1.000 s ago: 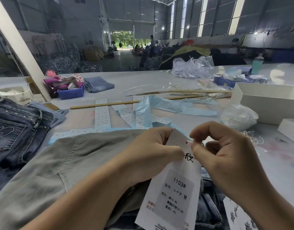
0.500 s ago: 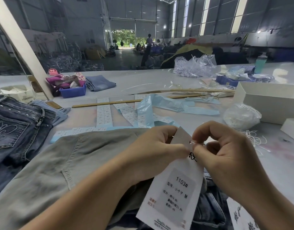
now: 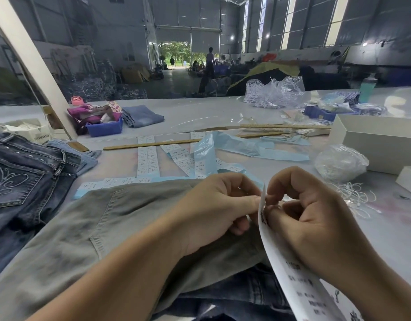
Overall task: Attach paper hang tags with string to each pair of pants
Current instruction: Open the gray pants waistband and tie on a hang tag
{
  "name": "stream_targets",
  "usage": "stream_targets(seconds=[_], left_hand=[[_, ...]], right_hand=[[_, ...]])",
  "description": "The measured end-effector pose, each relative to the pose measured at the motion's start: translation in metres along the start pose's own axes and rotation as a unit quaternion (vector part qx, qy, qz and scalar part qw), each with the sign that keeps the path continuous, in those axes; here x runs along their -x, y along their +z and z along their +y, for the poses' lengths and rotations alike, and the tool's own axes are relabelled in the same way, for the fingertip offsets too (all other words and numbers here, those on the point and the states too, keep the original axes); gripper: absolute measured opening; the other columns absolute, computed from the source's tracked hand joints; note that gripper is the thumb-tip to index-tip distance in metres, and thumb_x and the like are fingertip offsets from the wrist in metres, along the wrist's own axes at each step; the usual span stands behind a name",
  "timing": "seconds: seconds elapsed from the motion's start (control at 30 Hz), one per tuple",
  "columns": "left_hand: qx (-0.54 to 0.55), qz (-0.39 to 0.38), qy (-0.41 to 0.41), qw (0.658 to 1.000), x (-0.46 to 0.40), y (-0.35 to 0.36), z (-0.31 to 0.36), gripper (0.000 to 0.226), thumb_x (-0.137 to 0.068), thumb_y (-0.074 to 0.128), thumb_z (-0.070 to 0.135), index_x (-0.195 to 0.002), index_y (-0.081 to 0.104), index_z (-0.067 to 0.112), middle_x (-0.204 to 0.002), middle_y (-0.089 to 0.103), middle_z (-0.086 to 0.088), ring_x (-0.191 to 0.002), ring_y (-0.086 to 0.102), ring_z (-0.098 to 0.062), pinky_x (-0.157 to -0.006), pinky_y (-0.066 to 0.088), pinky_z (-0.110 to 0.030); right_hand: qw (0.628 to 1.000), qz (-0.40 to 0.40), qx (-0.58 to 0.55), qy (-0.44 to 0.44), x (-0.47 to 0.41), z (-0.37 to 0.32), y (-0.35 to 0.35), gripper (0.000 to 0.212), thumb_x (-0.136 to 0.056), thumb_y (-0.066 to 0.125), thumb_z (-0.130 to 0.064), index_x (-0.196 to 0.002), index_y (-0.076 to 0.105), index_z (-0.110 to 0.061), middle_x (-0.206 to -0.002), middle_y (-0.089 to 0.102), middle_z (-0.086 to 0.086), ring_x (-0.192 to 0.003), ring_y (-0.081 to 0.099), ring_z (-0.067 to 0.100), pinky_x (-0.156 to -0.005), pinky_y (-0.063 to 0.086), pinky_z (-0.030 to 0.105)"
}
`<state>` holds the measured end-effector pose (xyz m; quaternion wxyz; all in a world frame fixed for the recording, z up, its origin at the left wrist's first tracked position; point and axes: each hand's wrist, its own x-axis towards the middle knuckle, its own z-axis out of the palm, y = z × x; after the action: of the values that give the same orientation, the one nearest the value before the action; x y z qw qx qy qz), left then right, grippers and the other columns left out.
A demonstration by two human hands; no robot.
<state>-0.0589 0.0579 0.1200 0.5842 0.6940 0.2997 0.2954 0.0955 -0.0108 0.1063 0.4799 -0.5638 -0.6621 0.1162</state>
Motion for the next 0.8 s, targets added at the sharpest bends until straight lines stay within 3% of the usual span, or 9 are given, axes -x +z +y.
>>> stream_targets(seconds=[0.1,0.23,0.4,0.5,0.57,0.63,0.73,0.8], left_hand=[[-0.021,-0.001,0.0,1.0,0.0,0.001,0.0,0.011,-0.092,0.061,0.006,-0.082,0.063,0.009,-0.062,0.06,-0.002,-0.049,0.048,-0.008,-0.05,0.041,-0.018],[-0.043,-0.004,-0.005,0.999,0.001,0.003,0.002,0.018,-0.095,0.053,0.009,-0.079,0.061,0.013,-0.06,0.061,0.003,-0.053,0.048,-0.009,-0.055,0.041,-0.023],[-0.099,-0.022,0.038,0.994,0.004,0.009,0.008,0.013,-0.094,0.054,0.025,-0.086,0.058,0.016,-0.067,0.066,0.005,-0.055,0.047,-0.011,-0.056,0.04,-0.024],[-0.099,-0.021,0.073,0.992,0.006,0.005,0.014,0.013,-0.1,0.053,0.013,-0.087,0.057,0.014,-0.067,0.066,0.001,-0.052,0.047,-0.011,-0.052,0.042,-0.022],[-0.1,-0.01,0.097,0.99,0.005,0.004,0.017,0.016,-0.099,0.052,0.009,-0.085,0.057,0.014,-0.07,0.067,-0.005,-0.051,0.049,-0.012,-0.051,0.043,-0.022],[-0.115,-0.01,0.111,0.987,0.004,0.005,0.02,0.016,-0.098,0.052,0.01,-0.085,0.057,0.015,-0.071,0.068,-0.005,-0.052,0.05,-0.013,-0.054,0.043,-0.024],[-0.148,-0.011,0.103,0.984,0.002,0.007,0.021,0.015,-0.098,0.052,0.013,-0.085,0.058,0.017,-0.068,0.067,0.004,-0.055,0.053,-0.011,-0.056,0.045,-0.023],[-0.189,0.003,0.083,0.978,-0.001,0.006,0.019,0.014,-0.097,0.055,0.016,-0.085,0.06,0.02,-0.071,0.068,0.007,-0.061,0.057,-0.008,-0.061,0.047,-0.025]], right_hand=[[1.0,-0.009,0.003,0.007,0.001,0.001,-0.001,0.021,-0.079,0.068,-0.012,-0.087,0.058,-0.029,-0.08,0.065,-0.011,-0.044,0.049,0.014,-0.04,0.038,0.031],[0.999,-0.014,-0.047,0.023,-0.003,-0.002,-0.004,0.007,-0.084,0.063,-0.037,-0.088,0.066,-0.033,-0.078,0.067,-0.009,-0.056,0.063,0.021,-0.049,0.048,0.032],[0.994,-0.045,-0.088,0.045,-0.011,-0.004,-0.017,0.038,-0.069,0.058,-0.062,-0.085,0.07,-0.03,-0.066,0.067,0.014,-0.05,0.054,0.037,-0.047,0.047,0.049],[0.989,-0.094,-0.105,0.044,-0.014,-0.002,-0.028,0.039,-0.064,0.068,-0.058,-0.09,0.07,-0.029,-0.081,0.073,-0.001,-0.05,0.058,0.005,-0.046,0.045,0.023],[0.975,-0.148,-0.159,0.057,-0.013,-0.001,-0.032,0.036,-0.066,0.074,-0.05,-0.088,0.072,-0.022,-0.08,0.075,0.002,-0.052,0.061,0.002,-0.047,0.042,0.01],[0.967,-0.172,-0.175,0.067,-0.011,-0.002,-0.035,0.034,-0.068,0.074,-0.05,-0.084,0.076,-0.019,-0.07,0.072,0.005,-0.043,0.052,0.0,-0.041,0.034,0.008],[0.976,-0.153,-0.135,0.079,-0.007,0.002,-0.038,0.038,-0.068,0.07,-0.056,-0.083,0.076,-0.021,-0.059,0.066,0.005,-0.041,0.042,0.006,-0.041,0.031,0.018],[0.981,-0.141,-0.106,0.081,-0.004,0.005,-0.039,0.036,-0.071,0.069,-0.054,-0.082,0.076,-0.021,-0.055,0.064,0.003,-0.048,0.046,0.018,-0.05,0.036,0.03]])
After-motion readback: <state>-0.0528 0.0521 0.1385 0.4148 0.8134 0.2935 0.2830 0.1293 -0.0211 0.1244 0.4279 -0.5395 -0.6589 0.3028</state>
